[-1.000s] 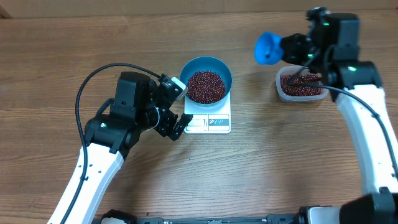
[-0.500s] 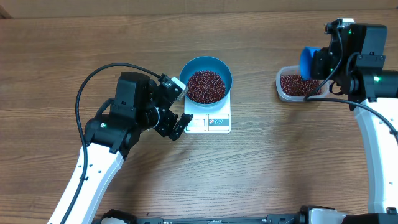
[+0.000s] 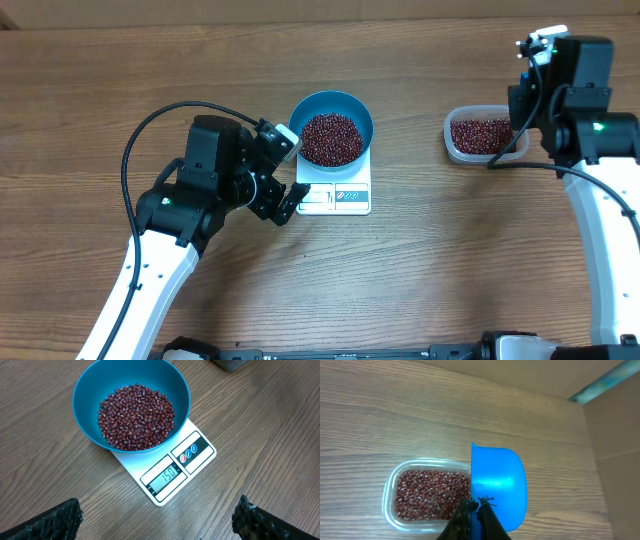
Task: Scoop item into bowl and weigh 150g on scale
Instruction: 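Lower the scoop into the bean tub with the right gripper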
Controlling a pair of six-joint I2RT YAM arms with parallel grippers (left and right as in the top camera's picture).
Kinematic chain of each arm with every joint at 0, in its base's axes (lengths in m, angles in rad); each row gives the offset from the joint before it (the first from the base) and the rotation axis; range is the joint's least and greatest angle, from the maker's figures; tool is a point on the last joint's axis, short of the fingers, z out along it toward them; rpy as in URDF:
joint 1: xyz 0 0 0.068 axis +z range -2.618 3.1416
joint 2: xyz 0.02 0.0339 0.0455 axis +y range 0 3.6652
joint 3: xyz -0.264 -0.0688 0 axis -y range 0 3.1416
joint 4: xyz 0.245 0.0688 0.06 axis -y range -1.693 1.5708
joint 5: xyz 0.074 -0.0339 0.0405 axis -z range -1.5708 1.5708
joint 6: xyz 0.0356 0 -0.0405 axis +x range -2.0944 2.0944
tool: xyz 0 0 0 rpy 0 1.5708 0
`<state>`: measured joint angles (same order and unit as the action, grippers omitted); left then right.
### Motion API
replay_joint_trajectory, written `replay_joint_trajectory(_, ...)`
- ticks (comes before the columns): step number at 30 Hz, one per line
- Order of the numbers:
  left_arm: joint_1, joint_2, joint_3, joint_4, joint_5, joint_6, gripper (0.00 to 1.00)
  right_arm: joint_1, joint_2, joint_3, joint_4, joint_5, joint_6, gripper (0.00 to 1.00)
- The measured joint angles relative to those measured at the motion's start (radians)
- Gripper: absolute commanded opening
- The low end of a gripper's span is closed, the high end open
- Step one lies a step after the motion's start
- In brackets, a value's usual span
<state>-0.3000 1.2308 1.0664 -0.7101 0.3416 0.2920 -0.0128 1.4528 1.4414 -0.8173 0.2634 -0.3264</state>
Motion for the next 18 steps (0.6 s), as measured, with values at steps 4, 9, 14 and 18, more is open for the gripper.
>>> replay_joint_trajectory(4,0.000,0.000,0.000,0.000,0.000,0.000,0.99,0.032,0.000,0.000,0.005,0.050,-0.007,0.04)
replay_joint_trajectory(9,0.000,0.000,0.000,0.000,0.000,0.000,1.00,0.039,0.000,0.000,0.001,0.066,0.092,0.04)
replay_joint_trajectory(14,0.000,0.000,0.000,0.000,0.000,0.000,1.00,0.017,0.000,0.000,-0.053,-0.028,0.433,0.04)
replay_joint_trajectory(18,0.000,0.000,0.000,0.000,0.000,0.000,1.00,-0.008,0.013,-0.001,-0.045,-0.093,0.686,0.04)
